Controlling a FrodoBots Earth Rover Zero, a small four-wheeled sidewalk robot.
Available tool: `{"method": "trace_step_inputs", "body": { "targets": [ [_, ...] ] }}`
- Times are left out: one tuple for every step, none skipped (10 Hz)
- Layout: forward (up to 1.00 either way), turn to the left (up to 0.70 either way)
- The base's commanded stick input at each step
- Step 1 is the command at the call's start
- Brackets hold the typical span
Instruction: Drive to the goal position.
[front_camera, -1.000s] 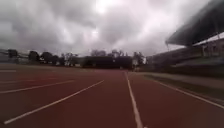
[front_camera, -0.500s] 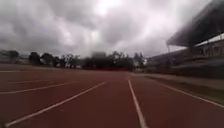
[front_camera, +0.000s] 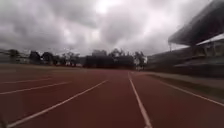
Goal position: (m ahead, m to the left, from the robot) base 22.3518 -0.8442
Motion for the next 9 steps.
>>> {"method": "trace_step_inputs", "body": {
  "targets": [
    [0.7,0.0],
    [0.7,0.0],
    [0.7,0.0],
    [0.7,0.0],
    [0.7,0.0],
    [0.7,0.0],
    [0.7,0.0],
    [0.7,0.0],
    [0.7,0.0]
  ]
}}
